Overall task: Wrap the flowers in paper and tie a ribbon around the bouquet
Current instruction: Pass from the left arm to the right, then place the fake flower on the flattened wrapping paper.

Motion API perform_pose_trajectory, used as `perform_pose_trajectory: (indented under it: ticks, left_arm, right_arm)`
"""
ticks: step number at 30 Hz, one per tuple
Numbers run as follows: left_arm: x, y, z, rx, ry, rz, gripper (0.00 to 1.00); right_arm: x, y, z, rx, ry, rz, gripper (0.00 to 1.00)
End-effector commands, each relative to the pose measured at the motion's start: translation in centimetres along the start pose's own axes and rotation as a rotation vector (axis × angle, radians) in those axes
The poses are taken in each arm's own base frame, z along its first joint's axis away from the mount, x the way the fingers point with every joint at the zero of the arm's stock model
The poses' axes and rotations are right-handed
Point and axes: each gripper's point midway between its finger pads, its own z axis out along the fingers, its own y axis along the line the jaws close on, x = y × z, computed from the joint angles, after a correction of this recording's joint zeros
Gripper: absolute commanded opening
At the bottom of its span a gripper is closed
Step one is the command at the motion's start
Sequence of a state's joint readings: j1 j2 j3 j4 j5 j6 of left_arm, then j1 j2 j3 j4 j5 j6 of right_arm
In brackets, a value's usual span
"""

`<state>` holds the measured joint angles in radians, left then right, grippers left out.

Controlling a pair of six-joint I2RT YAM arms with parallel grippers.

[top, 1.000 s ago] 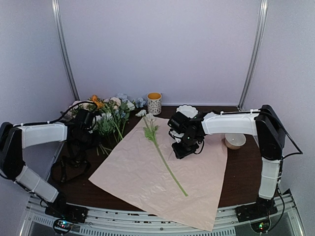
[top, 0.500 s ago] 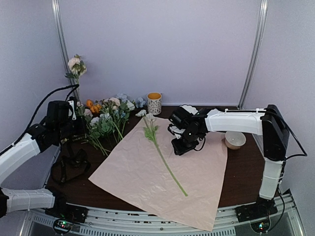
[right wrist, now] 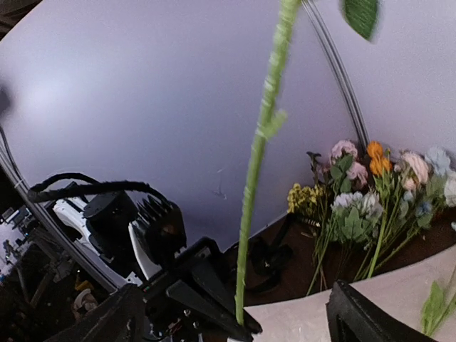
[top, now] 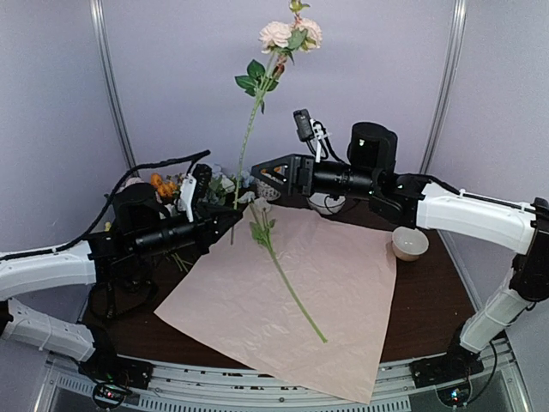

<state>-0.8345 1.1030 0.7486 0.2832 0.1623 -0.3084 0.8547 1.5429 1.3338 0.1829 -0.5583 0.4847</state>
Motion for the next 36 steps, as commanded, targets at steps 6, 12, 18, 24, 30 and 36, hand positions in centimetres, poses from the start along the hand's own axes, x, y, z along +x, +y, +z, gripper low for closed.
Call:
perform_pose_trajectory:
  ticks: [6,12,18,24,30,36]
  left_arm:
    - [-3.3,-4.2,1.6,0.164,-0.130,0.064,0.00]
    - [-1.7,-4.3,2.0,0.184,-0.087,0.036,0.00]
    - [0.2,-4.7,2.4,0.218,-0.010,0.008,0.00]
    - [0.8,1.0,1.2,-0.027,0.035,-0.101,0.78]
    - [7.4,15.2,-3.8,-0.665,0.289,-0.374,0.66]
    - [13.7,21.3,-7.9,-0.946,0.409,-0.565,0.59]
  right_arm:
    - [-2.3,0.0,2.2,-0.011,-0.113,0.068,0.86]
    - [-2.3,-1.5,1.9,0.057,-0.136,0.110,0.01]
    - [-1.2,-3.5,0.8,0.135,-0.085,0.129,0.00]
    - [5.8,-10.4,-3.0,0.465,0.266,0.135,0.00]
    - [17.1,-17.4,-10.9,0.882,0.834,0.059,0.00]
    - [23.2,-18.6,-13.0,0.910,1.110,0.089,0.00]
